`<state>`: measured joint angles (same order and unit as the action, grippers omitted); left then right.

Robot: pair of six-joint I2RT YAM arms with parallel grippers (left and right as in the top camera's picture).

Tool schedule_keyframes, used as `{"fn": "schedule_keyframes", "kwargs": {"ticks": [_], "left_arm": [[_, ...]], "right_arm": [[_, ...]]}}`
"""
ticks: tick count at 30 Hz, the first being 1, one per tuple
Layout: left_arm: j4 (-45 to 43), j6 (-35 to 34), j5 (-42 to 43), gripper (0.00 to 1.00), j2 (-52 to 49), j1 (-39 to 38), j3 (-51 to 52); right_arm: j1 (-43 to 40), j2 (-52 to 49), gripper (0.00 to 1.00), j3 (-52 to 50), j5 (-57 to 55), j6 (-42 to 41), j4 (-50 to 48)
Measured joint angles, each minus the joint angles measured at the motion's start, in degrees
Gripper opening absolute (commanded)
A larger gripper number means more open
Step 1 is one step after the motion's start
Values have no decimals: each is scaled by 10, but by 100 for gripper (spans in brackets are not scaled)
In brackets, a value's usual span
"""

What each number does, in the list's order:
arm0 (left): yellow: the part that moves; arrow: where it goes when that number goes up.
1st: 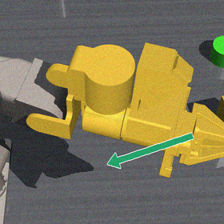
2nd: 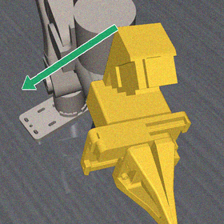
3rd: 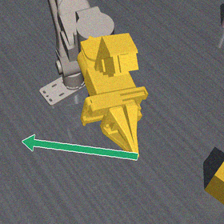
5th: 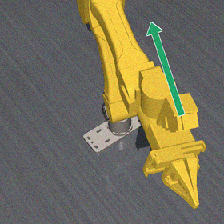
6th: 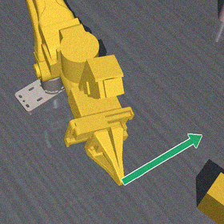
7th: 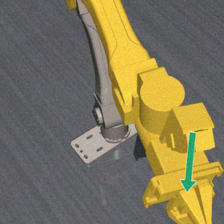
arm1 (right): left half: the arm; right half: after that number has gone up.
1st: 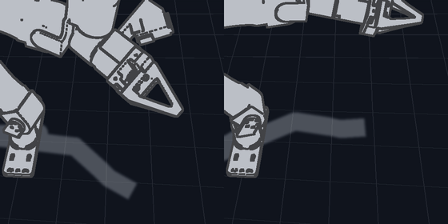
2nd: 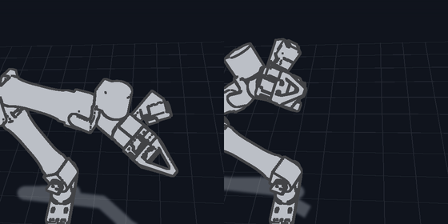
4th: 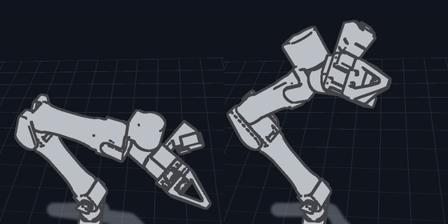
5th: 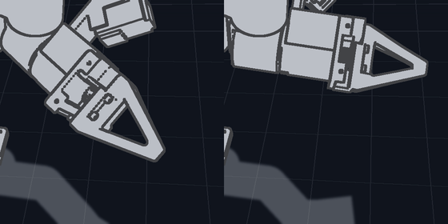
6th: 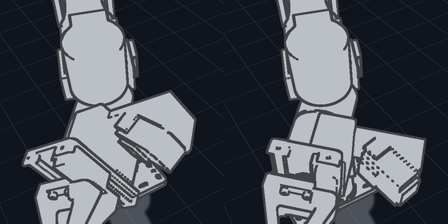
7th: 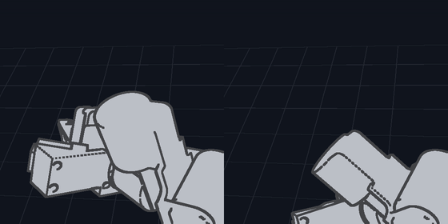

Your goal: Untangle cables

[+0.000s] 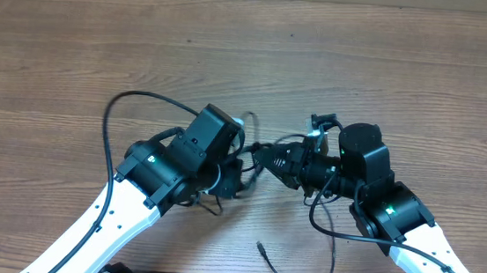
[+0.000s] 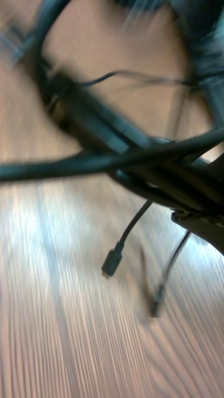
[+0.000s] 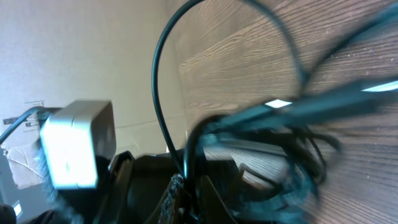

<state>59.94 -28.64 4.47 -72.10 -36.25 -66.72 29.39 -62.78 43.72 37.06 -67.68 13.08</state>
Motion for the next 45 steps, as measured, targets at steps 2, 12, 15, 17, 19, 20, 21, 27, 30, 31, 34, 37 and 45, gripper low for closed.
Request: {"fn": "schedule_keyframes", "kwargs": {"ticks": [2, 12, 15, 17, 19, 20, 21, 27, 30, 31, 34, 37, 45], "left_arm": [[3, -43, -47, 4, 0, 0, 0], [5, -164, -174, 4, 0, 9, 0], [-2, -153, -164, 4, -1, 9, 0], [-25, -117, -132, 4, -2, 10, 0], [-54, -58, -75, 4, -6, 10, 0], [-63, -33, -47, 4, -8, 10, 0], [-71, -3, -12, 4, -11, 10, 0], [-83, 86, 108, 4, -26, 10, 0], [-87, 107, 141, 4, -35, 10, 0], [-89, 114, 154, 4, -38, 10, 0], [-90, 134, 183, 4, -47, 10, 0], [-90, 157, 209, 4, -54, 10, 0], [-94, 193, 242, 4, -58, 12, 0]], "right_arm": [[0, 2, 4, 0, 1, 2, 0], [-3, 33, 6, 0, 16, 21, 16], [-9, 33, 17, 0, 11, 24, 30], [-9, 33, 22, 0, 8, 32, 36], [-8, 33, 23, 0, 6, 46, 40], [-8, 33, 23, 0, 4, 52, 42], [-8, 33, 23, 0, 1, 57, 47], [-8, 25, 24, 0, -7, 70, 50], [-8, 22, 24, 0, -15, 73, 50], [-8, 22, 24, 0, -18, 74, 50], [-8, 22, 24, 0, -25, 75, 50], [-8, 22, 24, 0, -33, 76, 53], [-4, 22, 6, 0, -61, 99, 66]]}}
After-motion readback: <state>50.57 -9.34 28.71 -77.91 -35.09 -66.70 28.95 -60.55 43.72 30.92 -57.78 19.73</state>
